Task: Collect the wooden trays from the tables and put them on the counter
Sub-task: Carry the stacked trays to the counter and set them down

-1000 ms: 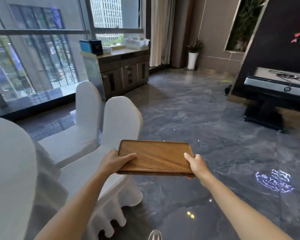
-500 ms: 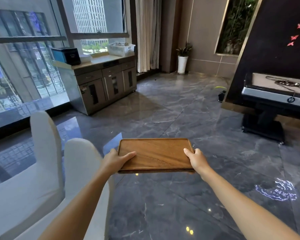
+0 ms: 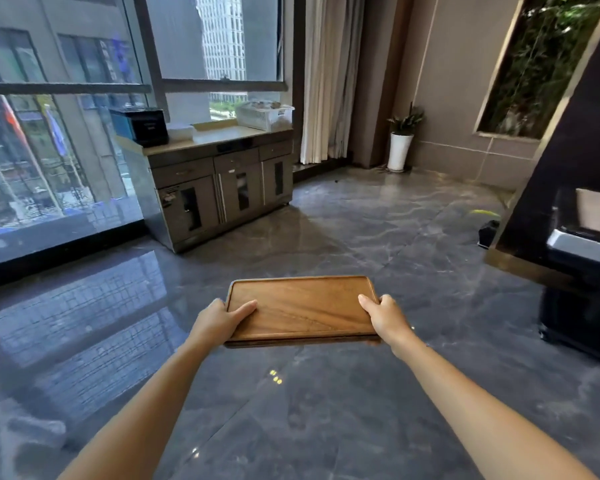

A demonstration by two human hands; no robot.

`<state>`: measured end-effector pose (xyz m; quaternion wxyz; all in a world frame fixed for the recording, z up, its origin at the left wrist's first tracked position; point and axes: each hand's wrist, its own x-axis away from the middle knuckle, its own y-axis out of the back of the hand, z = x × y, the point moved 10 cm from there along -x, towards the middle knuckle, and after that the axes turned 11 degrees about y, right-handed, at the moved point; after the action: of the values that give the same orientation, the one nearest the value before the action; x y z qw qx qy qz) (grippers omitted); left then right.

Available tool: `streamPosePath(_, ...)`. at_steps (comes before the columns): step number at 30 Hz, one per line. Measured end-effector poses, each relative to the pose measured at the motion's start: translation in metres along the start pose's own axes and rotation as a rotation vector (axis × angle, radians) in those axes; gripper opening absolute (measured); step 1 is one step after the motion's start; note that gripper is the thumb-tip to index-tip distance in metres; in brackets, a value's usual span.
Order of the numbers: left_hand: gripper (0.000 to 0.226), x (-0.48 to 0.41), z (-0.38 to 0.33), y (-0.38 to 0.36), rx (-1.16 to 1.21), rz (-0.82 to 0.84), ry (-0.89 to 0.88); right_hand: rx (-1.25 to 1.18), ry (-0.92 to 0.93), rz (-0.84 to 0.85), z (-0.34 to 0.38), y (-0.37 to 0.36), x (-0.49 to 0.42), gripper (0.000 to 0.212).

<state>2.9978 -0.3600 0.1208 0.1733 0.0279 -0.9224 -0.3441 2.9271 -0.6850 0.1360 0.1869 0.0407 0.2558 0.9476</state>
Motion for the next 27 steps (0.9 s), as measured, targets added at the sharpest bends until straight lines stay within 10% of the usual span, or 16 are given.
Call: streamPosePath(27, 0.061, -0.643, -0.243, 0.059, 0.083, -0.173, 0.113, -0.148, 0.028, 0.266, 0.130, -0.250, -0.702, 0.032)
